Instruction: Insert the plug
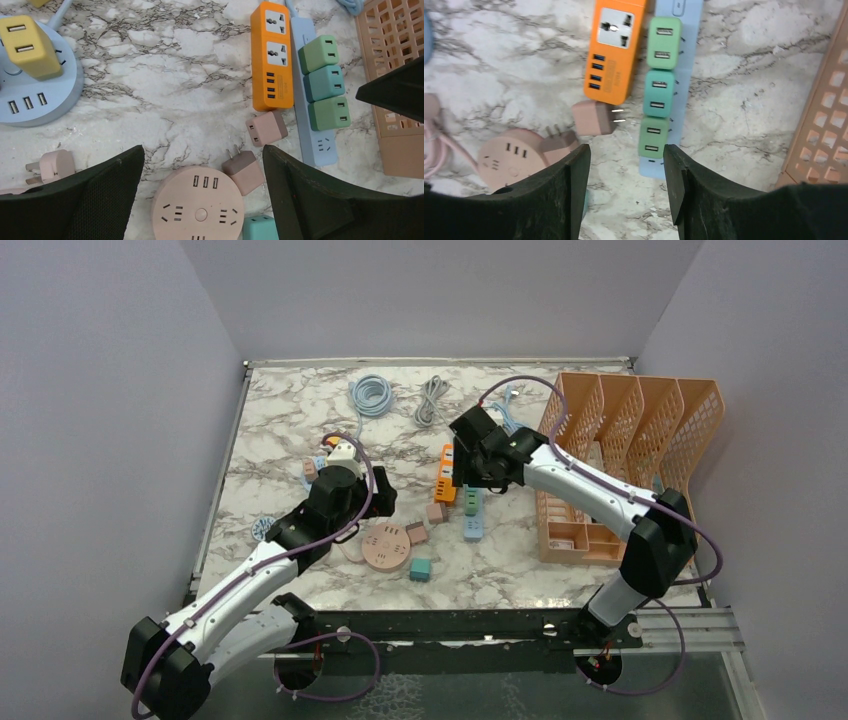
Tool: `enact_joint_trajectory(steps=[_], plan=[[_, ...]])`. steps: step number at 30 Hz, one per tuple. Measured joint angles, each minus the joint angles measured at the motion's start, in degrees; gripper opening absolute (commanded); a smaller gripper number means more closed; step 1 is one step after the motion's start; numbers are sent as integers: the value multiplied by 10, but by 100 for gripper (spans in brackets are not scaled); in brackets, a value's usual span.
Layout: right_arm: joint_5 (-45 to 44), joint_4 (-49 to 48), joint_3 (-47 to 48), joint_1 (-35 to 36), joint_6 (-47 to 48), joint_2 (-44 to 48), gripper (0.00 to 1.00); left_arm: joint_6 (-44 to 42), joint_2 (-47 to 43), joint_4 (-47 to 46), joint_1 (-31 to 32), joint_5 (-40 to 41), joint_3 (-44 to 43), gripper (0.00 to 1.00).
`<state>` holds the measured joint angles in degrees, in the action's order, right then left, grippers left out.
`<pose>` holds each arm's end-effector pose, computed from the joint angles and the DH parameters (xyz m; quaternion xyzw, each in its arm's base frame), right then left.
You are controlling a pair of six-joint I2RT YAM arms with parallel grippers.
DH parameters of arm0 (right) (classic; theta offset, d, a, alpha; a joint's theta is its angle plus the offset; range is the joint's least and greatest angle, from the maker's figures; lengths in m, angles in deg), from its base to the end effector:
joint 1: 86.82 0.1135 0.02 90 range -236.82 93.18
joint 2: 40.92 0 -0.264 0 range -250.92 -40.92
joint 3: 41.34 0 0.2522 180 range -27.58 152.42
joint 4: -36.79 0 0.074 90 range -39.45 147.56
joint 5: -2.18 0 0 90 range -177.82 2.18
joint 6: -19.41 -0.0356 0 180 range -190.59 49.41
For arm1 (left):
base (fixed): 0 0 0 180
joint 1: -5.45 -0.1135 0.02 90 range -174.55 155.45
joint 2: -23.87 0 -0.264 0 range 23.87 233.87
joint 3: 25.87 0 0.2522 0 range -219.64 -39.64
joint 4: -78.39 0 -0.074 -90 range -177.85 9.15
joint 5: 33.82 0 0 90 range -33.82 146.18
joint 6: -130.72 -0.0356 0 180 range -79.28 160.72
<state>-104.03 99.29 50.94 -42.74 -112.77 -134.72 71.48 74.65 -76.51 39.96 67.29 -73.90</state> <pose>0.2490 0.2273 0.2730 0.0157 0.9651 0.0519 0.2563 0.1698 -0.1084 0.2550 -0.0220 0.8536 -0.2072 0.4773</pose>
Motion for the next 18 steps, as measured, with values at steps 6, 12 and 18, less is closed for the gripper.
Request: enact_joint_trajectory(steps=[6, 12, 18], plan=[[25, -52, -6, 29, 39, 19, 55, 20, -17, 8, 0, 14, 0, 86], [38, -76, 9, 82, 60, -56, 59, 41, -76, 15, 0, 65, 0, 86], [14, -57, 56, 92, 42, -160, 61, 49, -105, 36, 0, 106, 0, 86]])
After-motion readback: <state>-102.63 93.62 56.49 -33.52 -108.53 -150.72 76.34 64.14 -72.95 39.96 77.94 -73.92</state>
